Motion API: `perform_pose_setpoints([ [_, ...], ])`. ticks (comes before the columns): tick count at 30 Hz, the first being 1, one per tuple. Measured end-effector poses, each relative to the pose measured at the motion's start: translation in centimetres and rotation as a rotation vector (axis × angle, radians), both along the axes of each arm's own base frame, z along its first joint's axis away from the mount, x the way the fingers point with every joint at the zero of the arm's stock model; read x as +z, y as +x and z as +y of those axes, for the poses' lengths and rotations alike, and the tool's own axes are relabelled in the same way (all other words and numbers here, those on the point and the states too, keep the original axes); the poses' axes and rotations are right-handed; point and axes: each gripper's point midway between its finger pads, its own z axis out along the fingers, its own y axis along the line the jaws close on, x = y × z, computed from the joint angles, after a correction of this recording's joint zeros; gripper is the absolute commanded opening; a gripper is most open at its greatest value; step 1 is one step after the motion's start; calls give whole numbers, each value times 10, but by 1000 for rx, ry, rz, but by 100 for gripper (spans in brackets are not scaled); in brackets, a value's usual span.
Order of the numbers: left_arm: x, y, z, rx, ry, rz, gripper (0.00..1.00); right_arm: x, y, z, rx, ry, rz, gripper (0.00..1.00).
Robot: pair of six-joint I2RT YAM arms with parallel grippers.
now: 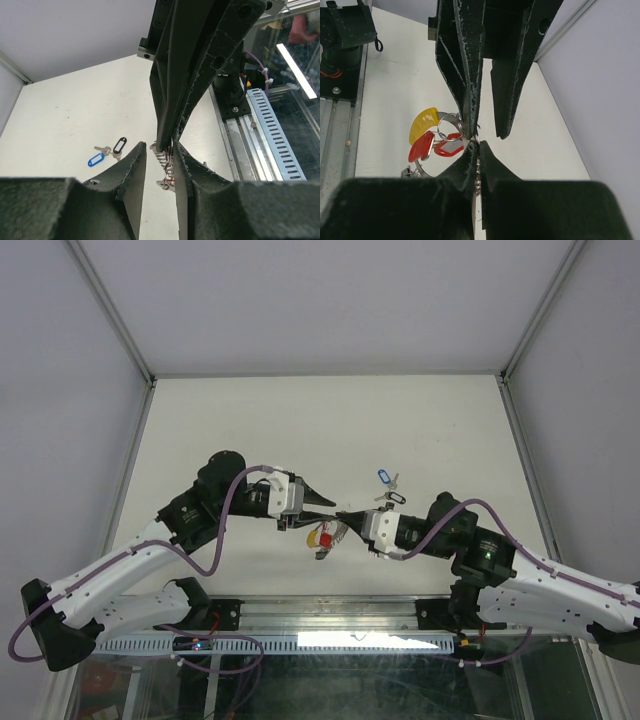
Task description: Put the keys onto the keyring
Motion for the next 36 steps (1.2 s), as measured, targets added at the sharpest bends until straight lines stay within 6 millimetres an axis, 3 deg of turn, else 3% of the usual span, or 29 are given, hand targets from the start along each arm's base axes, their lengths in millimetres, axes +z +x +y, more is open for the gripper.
perform_pose_setpoints([
  [2, -2, 1, -1, -1, 7, 4, 21, 0, 0, 0, 0, 0, 0, 0],
  [7, -1, 0, -1, -5, 11, 4, 0, 1, 2, -1, -12, 1, -2, 0],
  [13, -3, 0, 0, -8, 26, 8, 0, 1, 3, -1, -17, 1, -2, 1],
  [22, -7, 0, 1, -4, 50, 2, 0, 4, 1, -3, -13, 17, 5, 22],
  [36, -10, -1, 3, -6, 61, 5, 0, 9, -1, -7, -15, 38, 11, 25],
])
